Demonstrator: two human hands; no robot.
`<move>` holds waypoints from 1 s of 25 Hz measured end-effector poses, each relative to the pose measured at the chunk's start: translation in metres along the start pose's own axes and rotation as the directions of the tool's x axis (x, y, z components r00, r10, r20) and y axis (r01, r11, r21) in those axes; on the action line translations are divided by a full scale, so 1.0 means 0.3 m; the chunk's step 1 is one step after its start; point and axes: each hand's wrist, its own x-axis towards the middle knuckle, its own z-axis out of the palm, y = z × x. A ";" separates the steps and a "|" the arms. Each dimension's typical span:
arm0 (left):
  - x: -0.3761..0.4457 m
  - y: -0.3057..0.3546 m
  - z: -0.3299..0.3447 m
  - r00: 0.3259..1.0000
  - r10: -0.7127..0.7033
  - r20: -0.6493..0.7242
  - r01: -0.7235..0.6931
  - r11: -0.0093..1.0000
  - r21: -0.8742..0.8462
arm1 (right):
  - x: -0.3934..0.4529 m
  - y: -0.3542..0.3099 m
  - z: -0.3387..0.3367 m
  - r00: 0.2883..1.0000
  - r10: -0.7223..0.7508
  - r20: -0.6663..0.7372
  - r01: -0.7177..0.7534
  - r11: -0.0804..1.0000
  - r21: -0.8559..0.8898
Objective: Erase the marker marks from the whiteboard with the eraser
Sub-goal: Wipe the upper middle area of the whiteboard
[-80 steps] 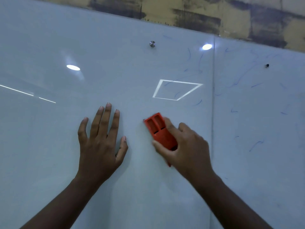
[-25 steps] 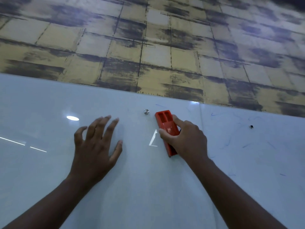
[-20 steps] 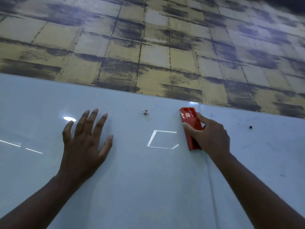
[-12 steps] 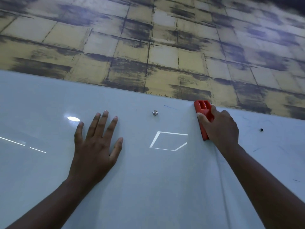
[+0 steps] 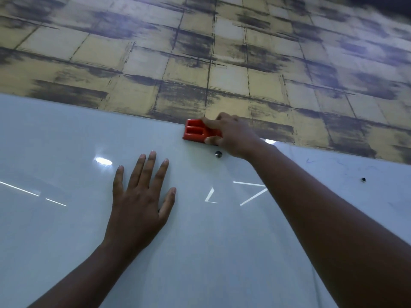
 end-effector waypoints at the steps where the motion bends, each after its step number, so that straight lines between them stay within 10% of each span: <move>1: 0.000 0.000 0.000 1.000 0.001 -0.001 -0.001 1.000 -0.003 | 0.011 -0.043 0.012 0.999 -0.052 0.001 0.052 0.998 -0.023; 13: -0.021 -0.020 -0.017 0.978 -0.194 -0.074 0.177 0.965 -0.196 | -0.149 -0.235 0.159 0.980 -0.195 -0.049 0.190 0.978 -0.089; 25: 0.023 0.026 0.003 1.000 -0.009 -0.001 0.009 0.999 0.031 | -0.386 0.234 0.073 0.989 0.136 -0.054 -0.138 0.990 -0.023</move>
